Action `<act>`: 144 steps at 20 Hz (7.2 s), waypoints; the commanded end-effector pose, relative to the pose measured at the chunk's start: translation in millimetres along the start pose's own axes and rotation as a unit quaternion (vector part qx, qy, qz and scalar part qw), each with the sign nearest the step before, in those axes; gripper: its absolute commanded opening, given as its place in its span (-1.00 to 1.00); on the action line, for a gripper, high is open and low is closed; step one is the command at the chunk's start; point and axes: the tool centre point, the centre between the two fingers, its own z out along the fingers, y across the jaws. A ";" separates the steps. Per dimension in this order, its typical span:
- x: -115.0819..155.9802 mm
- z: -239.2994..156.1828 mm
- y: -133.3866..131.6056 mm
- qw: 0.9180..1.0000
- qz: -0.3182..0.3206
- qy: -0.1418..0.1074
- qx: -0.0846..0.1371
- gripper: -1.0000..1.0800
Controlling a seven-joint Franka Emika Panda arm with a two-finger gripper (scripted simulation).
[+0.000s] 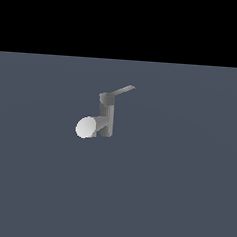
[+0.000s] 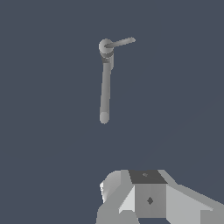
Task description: Turn on the faucet by rotating a designated handle.
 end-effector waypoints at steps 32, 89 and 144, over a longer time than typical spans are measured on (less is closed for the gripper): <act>135.0 58.7 10.9 0.965 0.262 0.001 0.001 -1.00; 313.6 316.0 40.7 0.709 0.705 0.006 -0.008 -1.00; 194.1 315.5 -59.2 0.708 0.706 0.008 -0.006 -1.00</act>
